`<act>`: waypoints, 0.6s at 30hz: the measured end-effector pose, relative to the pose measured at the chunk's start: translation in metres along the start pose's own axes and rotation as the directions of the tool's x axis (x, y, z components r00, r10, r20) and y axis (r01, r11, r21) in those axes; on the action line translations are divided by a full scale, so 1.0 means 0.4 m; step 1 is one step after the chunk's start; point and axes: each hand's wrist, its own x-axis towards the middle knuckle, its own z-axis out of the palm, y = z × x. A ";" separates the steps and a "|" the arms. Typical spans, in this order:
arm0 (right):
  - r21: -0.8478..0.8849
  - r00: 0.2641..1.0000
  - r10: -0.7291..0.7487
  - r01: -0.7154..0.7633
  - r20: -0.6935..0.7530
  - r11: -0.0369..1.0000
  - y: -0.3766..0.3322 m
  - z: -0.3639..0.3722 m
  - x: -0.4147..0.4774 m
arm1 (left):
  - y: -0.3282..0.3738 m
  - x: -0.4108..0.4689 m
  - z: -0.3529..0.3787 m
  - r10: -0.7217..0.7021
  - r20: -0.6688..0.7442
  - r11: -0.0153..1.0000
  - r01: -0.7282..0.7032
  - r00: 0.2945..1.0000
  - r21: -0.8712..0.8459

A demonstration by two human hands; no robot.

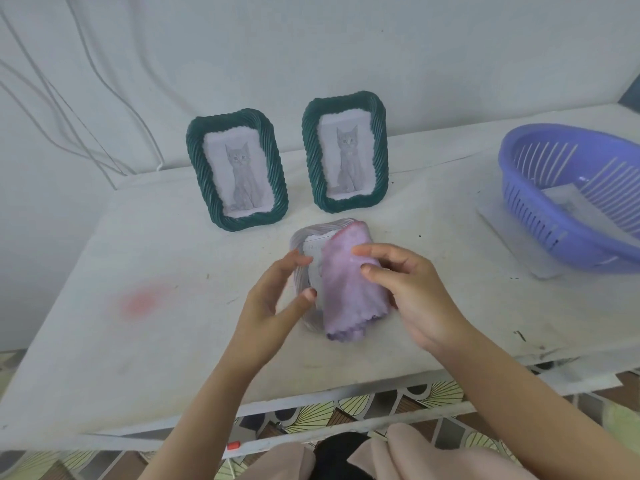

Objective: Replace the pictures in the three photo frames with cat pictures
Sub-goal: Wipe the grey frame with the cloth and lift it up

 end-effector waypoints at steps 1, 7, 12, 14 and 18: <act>0.064 1.000 0.013 -0.015 0.028 0.998 -0.005 0.009 0.000 | 0.011 -0.001 0.002 -0.032 0.018 0.990 0.034 0.999 -0.139; 0.223 0.979 -0.004 -0.043 0.205 0.974 -0.016 0.066 -0.007 | 0.039 -0.001 -0.015 -0.219 0.123 0.782 0.249 0.968 -0.571; -0.247 0.981 -0.167 0.186 0.094 0.951 0.001 0.056 0.008 | 0.033 -0.001 -0.085 -0.243 -0.152 0.904 0.167 0.958 -0.394; -0.481 0.974 -0.220 0.216 0.048 0.850 0.025 0.034 0.025 | 0.031 -0.007 -0.129 -0.223 -0.232 0.961 0.172 0.947 -0.218; -0.812 0.949 -0.315 0.180 -0.005 0.555 0.077 -0.019 0.056 | 0.001 -0.011 -0.200 -0.195 -0.344 0.939 0.276 0.919 0.205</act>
